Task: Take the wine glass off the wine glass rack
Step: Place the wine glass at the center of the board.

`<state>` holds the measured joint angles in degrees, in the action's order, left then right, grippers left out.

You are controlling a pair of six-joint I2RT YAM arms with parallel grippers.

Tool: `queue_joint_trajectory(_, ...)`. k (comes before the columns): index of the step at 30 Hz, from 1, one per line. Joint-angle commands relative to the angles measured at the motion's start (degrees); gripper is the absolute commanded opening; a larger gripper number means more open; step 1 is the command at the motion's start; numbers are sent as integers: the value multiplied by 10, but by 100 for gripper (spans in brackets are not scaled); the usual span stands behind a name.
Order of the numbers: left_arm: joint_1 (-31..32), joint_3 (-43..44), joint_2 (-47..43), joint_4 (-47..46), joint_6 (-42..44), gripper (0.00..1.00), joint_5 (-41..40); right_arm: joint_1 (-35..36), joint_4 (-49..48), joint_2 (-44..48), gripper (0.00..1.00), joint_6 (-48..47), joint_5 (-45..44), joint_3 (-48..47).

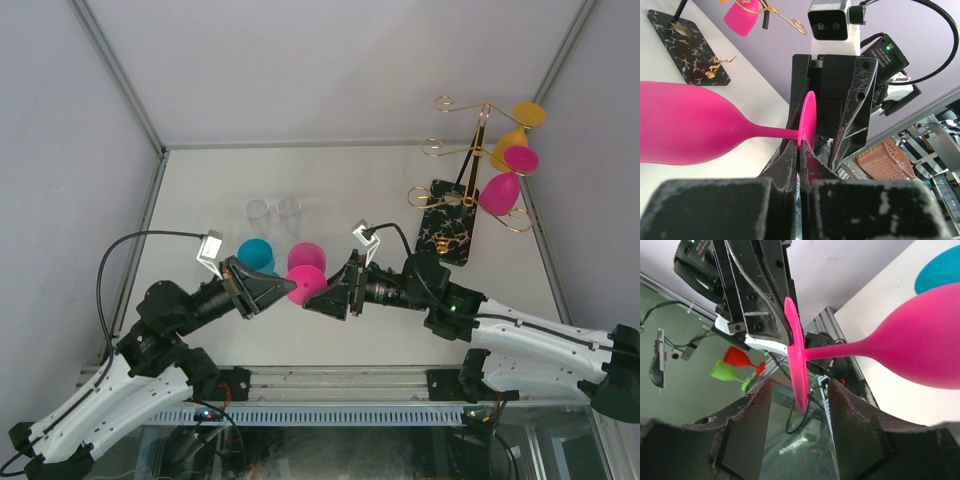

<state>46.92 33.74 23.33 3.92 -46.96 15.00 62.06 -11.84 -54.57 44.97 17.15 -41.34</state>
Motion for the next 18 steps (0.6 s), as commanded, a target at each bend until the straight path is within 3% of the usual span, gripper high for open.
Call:
queue_joint_trajectory(1,3,-6,-8,-34,0,0,-10,10,-97,-20,44,34,-8,-1)
queue_joint_trajectory(12,3,-11,-16,-32,-3,0,-18,10,-102,-31,2,35,1,-2)
queue_joint_trajectory(16,3,-12,-15,-32,-4,0,-20,10,-101,-30,0,32,7,-1)
queue_joint_trajectory(18,3,-11,-17,-25,-6,6,-27,10,-99,-29,0,23,11,-2)
